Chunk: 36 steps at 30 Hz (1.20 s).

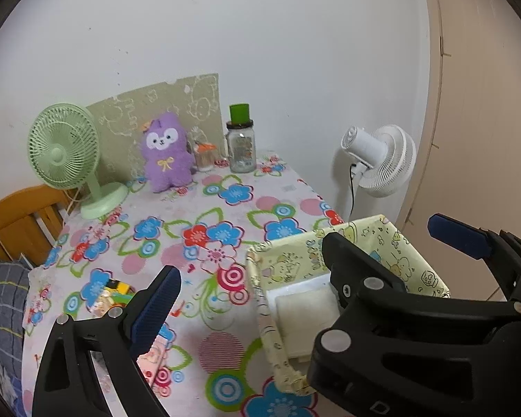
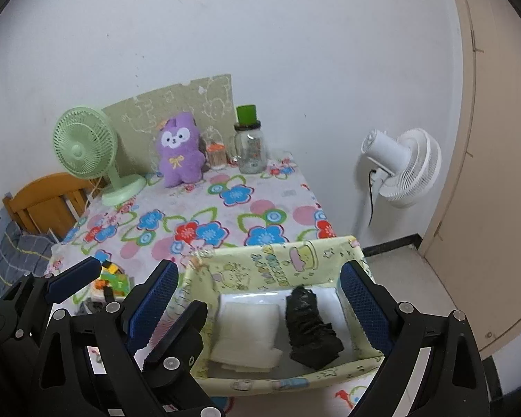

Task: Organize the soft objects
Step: 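Open both tools to drop the cloth and bundle into the box, then move both tools back over the pile of snack packets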

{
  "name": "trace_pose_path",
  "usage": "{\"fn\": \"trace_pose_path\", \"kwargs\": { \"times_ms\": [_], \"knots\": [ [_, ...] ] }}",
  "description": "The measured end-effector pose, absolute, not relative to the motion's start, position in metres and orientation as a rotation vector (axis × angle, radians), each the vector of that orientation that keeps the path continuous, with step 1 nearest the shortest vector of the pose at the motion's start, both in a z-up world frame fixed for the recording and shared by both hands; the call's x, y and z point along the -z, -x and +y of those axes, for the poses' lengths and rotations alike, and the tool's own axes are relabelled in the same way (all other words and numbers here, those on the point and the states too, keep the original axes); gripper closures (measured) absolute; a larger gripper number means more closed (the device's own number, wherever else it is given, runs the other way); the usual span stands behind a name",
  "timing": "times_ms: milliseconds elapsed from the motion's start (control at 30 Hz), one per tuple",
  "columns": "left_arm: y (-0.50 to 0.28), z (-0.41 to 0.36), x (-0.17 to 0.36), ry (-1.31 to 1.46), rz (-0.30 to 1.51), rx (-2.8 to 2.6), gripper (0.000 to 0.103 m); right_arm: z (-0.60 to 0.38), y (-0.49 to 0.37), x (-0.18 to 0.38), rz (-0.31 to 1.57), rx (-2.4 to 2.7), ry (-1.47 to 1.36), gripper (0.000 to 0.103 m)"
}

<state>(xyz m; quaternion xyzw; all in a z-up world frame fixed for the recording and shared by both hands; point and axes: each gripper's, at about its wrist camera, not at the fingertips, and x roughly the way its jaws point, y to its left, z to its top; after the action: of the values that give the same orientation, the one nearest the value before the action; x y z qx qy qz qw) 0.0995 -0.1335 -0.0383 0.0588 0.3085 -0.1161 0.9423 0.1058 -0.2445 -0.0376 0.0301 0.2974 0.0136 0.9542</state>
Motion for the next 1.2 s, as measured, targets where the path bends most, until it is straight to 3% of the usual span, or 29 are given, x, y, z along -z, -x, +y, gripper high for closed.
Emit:
{"fn": "trace_pose_path", "kwargs": {
  "times_ms": [1200],
  "knots": [
    [-0.08,-0.023,0.022,-0.076,0.571,0.149,0.005,-0.129,-0.088,0.02,0.537,-0.08,0.017,0.004]
  ]
}}
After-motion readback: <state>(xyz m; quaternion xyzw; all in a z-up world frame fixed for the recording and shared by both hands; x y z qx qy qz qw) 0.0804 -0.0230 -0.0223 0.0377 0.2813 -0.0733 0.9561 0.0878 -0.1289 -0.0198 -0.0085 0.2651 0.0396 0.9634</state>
